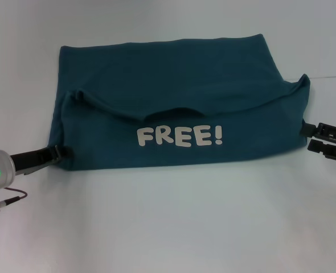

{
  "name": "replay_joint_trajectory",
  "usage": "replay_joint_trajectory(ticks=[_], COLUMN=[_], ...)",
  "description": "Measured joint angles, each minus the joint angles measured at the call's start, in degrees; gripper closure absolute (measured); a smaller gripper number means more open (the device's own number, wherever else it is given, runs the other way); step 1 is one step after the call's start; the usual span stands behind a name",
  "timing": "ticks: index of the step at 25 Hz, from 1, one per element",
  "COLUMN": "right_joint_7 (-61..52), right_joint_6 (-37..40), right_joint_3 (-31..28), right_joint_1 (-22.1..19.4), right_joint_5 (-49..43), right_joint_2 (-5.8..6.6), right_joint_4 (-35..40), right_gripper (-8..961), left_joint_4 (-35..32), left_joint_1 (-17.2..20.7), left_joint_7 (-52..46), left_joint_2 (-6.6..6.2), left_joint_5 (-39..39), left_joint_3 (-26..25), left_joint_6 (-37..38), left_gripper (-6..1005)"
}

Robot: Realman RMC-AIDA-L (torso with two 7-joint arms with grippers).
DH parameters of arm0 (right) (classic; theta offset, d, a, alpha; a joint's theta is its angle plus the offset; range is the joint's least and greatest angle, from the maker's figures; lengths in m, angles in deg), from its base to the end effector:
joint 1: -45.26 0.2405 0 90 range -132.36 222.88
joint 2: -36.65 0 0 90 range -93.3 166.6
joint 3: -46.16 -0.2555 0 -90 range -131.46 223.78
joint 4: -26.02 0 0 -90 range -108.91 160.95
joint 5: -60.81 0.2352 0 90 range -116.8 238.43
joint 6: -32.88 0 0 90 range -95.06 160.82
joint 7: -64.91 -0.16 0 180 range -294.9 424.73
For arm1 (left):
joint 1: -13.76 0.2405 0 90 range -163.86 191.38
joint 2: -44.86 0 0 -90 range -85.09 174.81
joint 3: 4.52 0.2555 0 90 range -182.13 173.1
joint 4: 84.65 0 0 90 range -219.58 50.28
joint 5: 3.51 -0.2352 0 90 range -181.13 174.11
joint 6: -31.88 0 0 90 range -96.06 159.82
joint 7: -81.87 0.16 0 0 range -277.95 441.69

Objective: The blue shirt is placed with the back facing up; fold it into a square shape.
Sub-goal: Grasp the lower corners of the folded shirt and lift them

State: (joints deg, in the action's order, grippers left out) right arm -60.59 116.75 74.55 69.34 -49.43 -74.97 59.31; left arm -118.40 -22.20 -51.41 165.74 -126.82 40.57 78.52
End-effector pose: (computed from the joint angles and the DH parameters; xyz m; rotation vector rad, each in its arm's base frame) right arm 0.3535 0.3499 0.0672 -1.9349 1.7839 0.9986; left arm -0.3156 0.4350 -0.0312 -1.8622 -1.6305 -0.4909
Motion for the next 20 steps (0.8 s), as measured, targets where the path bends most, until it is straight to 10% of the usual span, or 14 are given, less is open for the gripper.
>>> replay_joint_trajectory(ticks=[14, 20], right_joint_7=[0.3, -0.5], right_joint_6=[0.0, 0.0], right_joint_3=[0.5, 0.5], right_joint_1=[0.0, 1.3], right_joint_5=[-1.2, -5.6], right_joint_2=[0.31, 2.02], right_joint_4=[0.1, 0.7], right_gripper=[136, 136], left_joint_4=[-0.4, -0.9], left_joint_1=[0.0, -1.0], left_joint_7=[-0.5, -1.4], left_joint_2=[-0.6, -2.46], left_joint_5=[0.4, 0.7], left_joint_3=[-1.2, -7.3], left_joint_6=[3.5, 11.7], left_gripper=[999, 1000])
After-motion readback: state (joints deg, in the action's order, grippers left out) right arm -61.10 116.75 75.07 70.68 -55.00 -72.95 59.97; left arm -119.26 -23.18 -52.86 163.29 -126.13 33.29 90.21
